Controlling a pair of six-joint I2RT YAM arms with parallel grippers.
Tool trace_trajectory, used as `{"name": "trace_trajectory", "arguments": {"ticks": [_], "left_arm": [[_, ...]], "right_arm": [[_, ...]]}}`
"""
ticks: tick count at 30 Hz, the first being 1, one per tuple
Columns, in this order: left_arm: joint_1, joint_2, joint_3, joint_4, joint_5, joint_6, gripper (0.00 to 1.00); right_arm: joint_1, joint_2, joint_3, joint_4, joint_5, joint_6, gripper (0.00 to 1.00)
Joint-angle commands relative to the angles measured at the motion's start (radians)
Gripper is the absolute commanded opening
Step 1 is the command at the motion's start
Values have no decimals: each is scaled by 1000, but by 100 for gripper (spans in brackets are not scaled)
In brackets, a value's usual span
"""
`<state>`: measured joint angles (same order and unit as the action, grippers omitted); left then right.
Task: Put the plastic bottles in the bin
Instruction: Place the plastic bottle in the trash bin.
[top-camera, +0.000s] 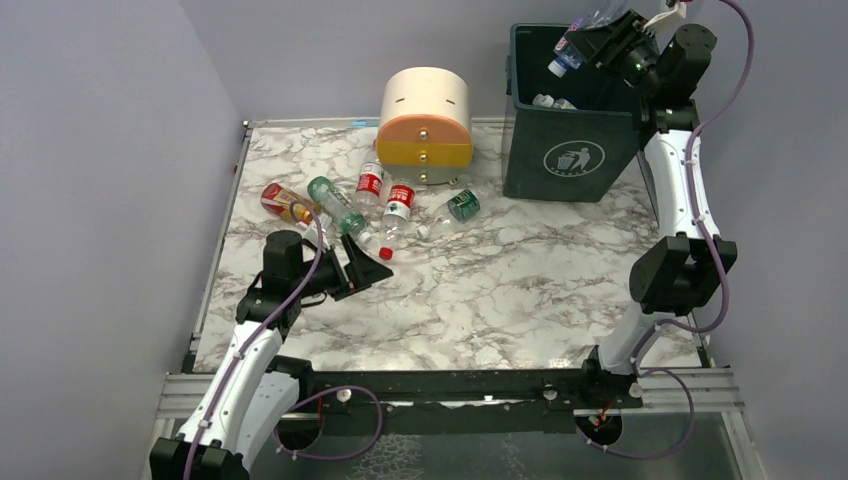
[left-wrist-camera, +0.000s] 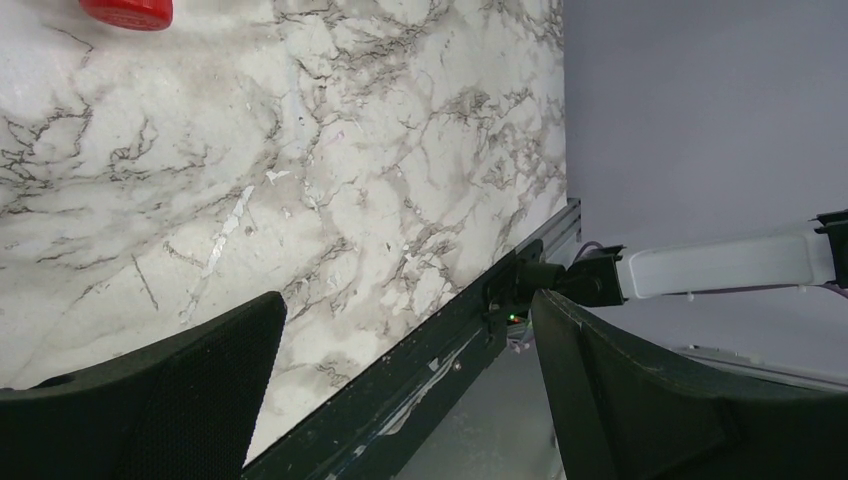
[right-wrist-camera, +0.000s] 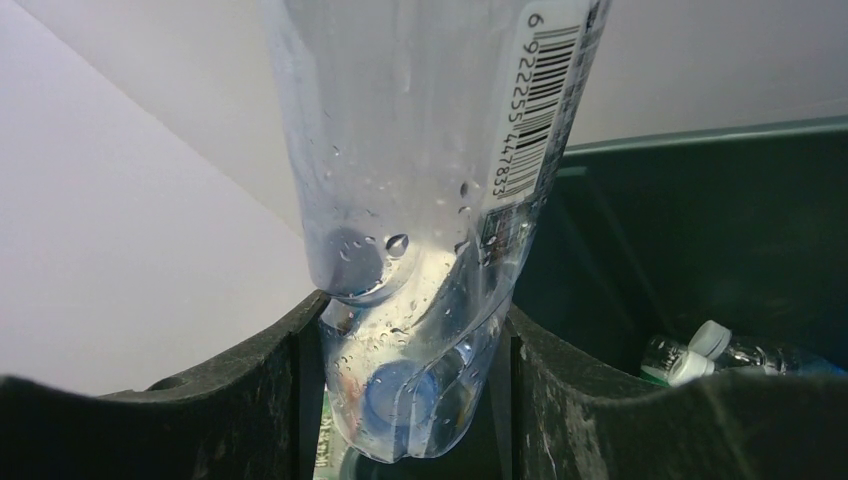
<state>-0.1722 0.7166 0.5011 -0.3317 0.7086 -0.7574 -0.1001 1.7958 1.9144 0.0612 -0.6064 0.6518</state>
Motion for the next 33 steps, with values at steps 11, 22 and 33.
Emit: {"name": "trace_trajectory", "arguments": {"ticks": [11, 22, 33], "left_arm": [[-4, 90, -12, 154, 44, 19, 99], [-17, 128, 28, 161, 27, 21, 99], [-59, 70, 7, 144, -23, 6, 99]], "right_arm": [[-4, 47, 14, -77, 21, -107, 66], [-6, 10, 11, -227, 114, -130, 90], [-5, -294, -225, -228, 42, -102, 92]]}}
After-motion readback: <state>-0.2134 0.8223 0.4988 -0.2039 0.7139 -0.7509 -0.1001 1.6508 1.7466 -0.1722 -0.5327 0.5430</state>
